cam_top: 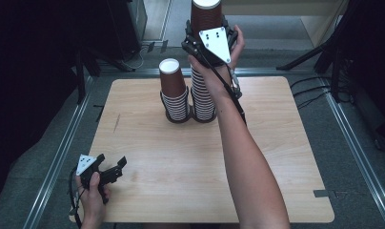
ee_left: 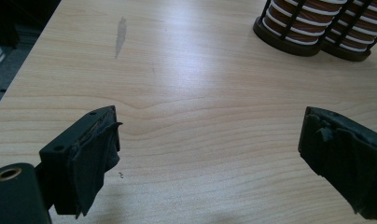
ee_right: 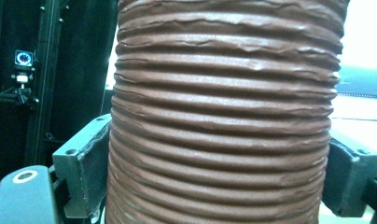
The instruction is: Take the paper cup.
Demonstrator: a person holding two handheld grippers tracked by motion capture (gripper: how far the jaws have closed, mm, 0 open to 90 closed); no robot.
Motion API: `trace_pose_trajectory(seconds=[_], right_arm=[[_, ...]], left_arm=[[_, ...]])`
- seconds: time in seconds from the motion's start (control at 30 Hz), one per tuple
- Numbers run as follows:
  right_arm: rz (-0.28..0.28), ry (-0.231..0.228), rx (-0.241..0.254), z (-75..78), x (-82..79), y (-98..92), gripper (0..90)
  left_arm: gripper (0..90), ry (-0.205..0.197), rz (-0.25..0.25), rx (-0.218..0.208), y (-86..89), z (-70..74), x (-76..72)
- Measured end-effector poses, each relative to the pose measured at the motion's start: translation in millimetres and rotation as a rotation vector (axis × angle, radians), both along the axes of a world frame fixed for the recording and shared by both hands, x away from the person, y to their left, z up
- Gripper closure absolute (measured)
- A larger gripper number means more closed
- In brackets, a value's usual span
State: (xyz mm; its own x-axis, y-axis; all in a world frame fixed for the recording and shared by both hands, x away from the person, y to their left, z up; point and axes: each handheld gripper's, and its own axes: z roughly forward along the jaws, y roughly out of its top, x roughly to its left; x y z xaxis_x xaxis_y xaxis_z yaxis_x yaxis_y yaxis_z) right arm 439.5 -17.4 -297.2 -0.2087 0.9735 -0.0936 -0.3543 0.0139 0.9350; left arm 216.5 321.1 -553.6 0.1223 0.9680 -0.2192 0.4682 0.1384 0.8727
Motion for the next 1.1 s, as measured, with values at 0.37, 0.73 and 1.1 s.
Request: trace_pose_trajectory(seconds=[0.37, 0.73, 1.1], right_arm=[[-0.014, -0.035, 0.011, 13.4, -8.0, -5.4, 12.9], [-0.016, -0.073, 0.01, 25.1, -23.3, -14.3, 12.8], [-0.029, -0.111, -0.035, 28.3, -41.6, -26.3, 12.8]], left_arm=[[5.5, -0.002, -0.003, 0.001, 0.1, 0.2, -0.4], [5.4, -0.002, -0.002, 0.005, -0.4, 0.0, -0.4], [5.4, -0.002, -0.002, 0.008, -0.9, 0.1, -0.5]])
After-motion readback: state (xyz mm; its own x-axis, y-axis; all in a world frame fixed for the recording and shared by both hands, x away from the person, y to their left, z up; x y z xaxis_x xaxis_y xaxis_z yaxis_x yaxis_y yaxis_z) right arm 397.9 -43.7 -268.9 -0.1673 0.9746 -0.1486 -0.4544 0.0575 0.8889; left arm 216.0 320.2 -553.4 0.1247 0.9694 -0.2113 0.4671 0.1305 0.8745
